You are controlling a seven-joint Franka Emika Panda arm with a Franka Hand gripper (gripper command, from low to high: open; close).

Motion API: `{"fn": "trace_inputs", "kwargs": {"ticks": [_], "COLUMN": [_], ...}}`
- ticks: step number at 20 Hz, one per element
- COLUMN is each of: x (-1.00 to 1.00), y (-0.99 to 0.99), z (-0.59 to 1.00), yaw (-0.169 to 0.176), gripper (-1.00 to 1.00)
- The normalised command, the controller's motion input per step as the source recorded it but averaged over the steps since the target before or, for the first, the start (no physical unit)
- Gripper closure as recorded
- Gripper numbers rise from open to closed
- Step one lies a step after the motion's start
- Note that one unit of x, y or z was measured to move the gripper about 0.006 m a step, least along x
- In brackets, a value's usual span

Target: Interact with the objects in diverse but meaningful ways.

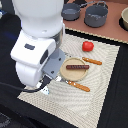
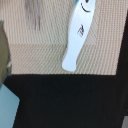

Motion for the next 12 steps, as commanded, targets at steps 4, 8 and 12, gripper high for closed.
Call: {"fn": "trace_inputs", "kwargs": {"ticks": [4,8,12], "x": [-0.14,-0.32,-0.32], "y": [-0.19,-0.30,-0.31], "z": [-0.38,-0.30,-0.24], "yaw": [-0.009,-0.038,-0.053], "gripper": [-1.00,-1.00,-1.00]}}
